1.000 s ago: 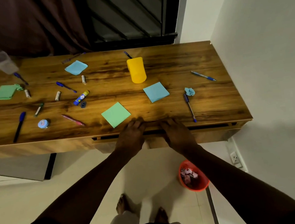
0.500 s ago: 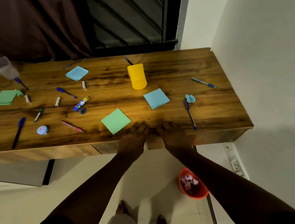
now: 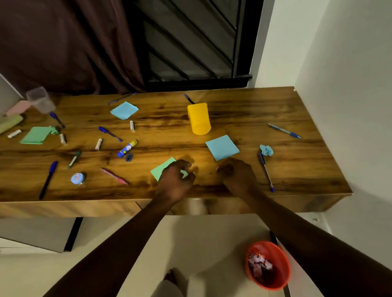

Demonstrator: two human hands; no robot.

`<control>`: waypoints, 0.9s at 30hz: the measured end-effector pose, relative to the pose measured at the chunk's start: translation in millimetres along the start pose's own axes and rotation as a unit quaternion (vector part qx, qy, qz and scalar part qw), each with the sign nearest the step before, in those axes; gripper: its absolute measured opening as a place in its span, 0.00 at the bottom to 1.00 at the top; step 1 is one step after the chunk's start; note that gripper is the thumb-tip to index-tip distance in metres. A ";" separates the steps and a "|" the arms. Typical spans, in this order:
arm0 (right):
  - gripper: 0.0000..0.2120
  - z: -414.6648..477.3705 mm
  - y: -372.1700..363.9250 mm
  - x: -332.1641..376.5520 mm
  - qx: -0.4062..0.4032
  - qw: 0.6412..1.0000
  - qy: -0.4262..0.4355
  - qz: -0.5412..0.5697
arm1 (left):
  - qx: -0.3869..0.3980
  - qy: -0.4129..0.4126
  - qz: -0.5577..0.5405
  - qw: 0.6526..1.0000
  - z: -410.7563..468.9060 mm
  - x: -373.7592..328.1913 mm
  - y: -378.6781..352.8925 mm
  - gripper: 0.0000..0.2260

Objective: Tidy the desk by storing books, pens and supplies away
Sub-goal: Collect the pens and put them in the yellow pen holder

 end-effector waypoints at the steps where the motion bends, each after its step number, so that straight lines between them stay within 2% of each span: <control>1: 0.16 7.9 1.5 6.7 -0.005 0.999 -0.018 0.033 | -0.005 0.003 -0.009 1.000 6.6 1.5 7.0 0.14; 5: 0.15 36.5 5.4 29.9 -0.013 0.990 -0.049 0.128 | -0.021 0.001 -0.041 0.999 35.7 -0.2 23.6 0.13; 8: 0.06 66.5 3.6 37.4 -0.025 0.982 -0.077 0.170 | -0.019 0.015 -0.087 0.996 70.2 2.8 29.8 0.13; 9: 0.07 77.7 3.1 41.6 -0.026 0.981 -0.081 0.174 | -0.013 0.019 -0.102 0.995 83.3 3.4 30.8 0.14; 12: 0.20 108.2 4.0 51.7 -0.033 0.980 -0.095 0.169 | -0.004 0.050 -0.138 0.989 118.7 1.8 34.4 0.16; 15: 0.25 137.8 5.0 61.2 -0.033 0.976 -0.112 0.185 | 0.005 0.097 -0.176 0.980 154.4 4.1 31.2 0.18; 20: 0.22 184.7 -0.5 73.6 -0.049 0.959 -0.143 0.242 | 0.050 0.158 -0.324 0.931 204.2 -3.4 22.4 0.07; 22: 0.21 199.4 -3.7 73.9 -0.053 0.954 -0.160 0.248 | 0.073 0.192 -0.362 0.909 222.5 -4.8 14.9 0.09; 25: 0.20 211.6 -9.7 76.1 -0.039 0.945 -0.179 0.271 | 0.130 0.232 -0.373 0.889 238.2 -4.5 1.8 0.18; 27: 0.23 217.2 -16.4 75.1 -0.023 0.947 -0.184 0.262 | 0.138 0.250 -0.384 0.878 241.8 -6.1 -3.3 0.20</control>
Point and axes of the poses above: each hand's wrist, its own z-axis towards the middle knuckle, its own y-axis out of the back of the hand, x = y × z, the point moved 7 cm from there along z, towards the middle knuckle, and after that the axes turned 1 degree about x, right-handed, at the moved point
